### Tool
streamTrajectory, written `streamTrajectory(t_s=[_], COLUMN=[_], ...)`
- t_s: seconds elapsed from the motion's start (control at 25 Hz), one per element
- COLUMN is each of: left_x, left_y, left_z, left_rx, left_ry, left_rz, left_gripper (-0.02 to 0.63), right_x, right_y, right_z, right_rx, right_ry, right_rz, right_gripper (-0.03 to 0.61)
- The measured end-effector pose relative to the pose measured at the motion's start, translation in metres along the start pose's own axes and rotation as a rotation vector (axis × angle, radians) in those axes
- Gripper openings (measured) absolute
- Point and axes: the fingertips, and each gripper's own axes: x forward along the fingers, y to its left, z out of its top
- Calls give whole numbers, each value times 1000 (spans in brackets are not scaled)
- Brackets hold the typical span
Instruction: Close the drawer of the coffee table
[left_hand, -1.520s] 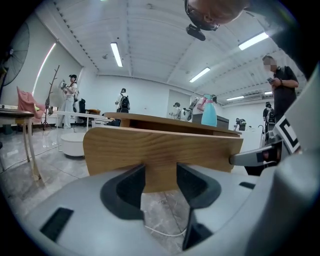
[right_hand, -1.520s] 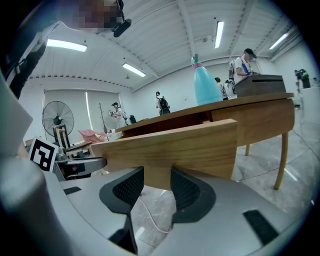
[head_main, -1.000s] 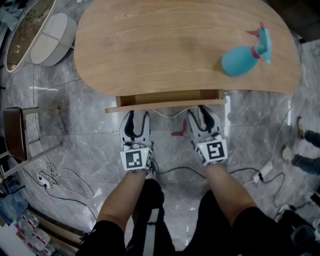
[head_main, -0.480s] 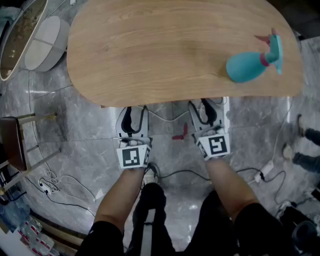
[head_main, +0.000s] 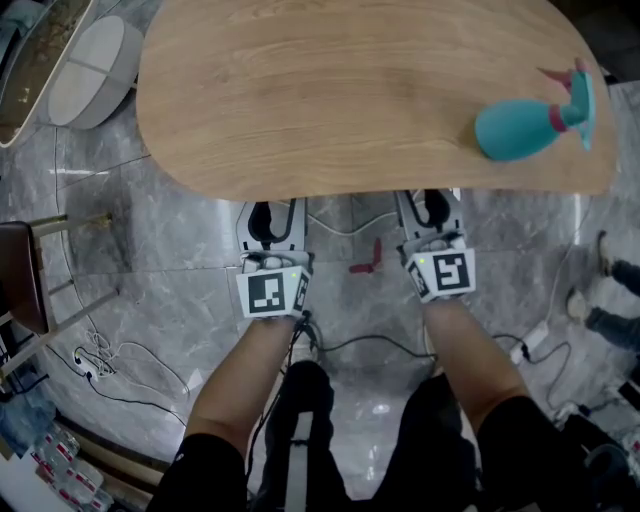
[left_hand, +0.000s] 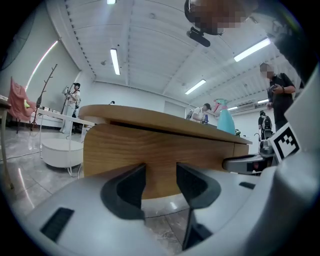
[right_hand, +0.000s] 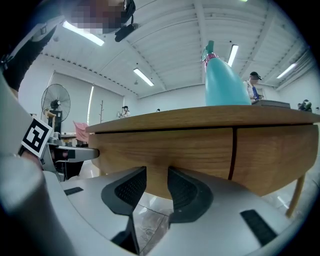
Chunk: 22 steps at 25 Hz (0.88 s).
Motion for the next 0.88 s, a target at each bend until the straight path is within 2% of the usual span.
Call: streamTrajectory(t_s=[0.08,0.24,0.36,0.64,0.88], left_x=[0,-1,-9,-47,-96], left_y=[0,2,4,-18,-45], left_z=[-1,0,-9,-11,18], left_rx=[15,58,88,59,32], left_ry=[4,8,39,93,135], left_rz=[-7,6,31,70,124], left_gripper=[189,187,187,187,187], right_x=[0,1,-5,-56,-116], right_y=[-1,-1,0,27,42], right_z=[0,0,-1,14,63], right_rx=[-6,-8,57,100,98], right_ry=[-4,4,24,55,41], right_rz=[1,-6,-20,61,116], right_gripper=[121,120,121,121,121])
